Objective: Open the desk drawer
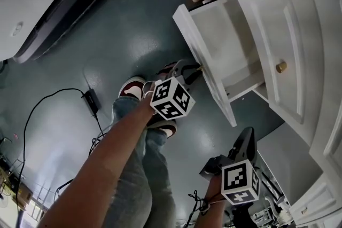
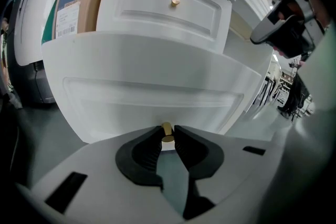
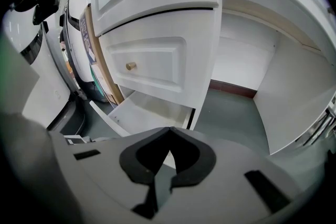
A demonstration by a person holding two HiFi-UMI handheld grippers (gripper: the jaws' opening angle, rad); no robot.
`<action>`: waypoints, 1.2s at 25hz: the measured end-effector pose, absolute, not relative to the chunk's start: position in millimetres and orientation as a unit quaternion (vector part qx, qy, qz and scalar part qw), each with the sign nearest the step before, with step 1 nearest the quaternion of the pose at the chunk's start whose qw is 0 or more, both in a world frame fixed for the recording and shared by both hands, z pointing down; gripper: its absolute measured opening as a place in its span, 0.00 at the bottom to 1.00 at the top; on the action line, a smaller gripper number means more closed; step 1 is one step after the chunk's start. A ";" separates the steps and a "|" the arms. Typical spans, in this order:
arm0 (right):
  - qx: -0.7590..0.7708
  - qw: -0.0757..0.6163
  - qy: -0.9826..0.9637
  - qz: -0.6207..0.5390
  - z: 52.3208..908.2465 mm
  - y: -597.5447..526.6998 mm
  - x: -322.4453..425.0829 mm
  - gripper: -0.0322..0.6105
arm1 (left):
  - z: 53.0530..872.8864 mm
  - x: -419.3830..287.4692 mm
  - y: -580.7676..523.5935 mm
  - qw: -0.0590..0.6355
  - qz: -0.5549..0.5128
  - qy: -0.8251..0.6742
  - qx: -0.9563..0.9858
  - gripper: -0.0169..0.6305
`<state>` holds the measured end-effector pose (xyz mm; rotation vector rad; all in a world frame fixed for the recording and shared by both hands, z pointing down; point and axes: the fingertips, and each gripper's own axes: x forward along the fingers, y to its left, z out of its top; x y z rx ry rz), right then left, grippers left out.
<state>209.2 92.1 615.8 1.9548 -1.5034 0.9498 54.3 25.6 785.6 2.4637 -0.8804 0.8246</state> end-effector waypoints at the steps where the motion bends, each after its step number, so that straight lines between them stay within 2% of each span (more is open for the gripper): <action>1: 0.716 0.248 -0.552 0.349 615.0 92.9 207.9 0.06 | 785.8 52.7 27.6 0.199 0.297 -0.314 0.880 0.16; 30: 0.683 0.264 -0.581 0.356 599.0 97.1 165.6 0.06 | 788.6 1.0 91.5 0.231 0.339 -0.293 0.863 0.16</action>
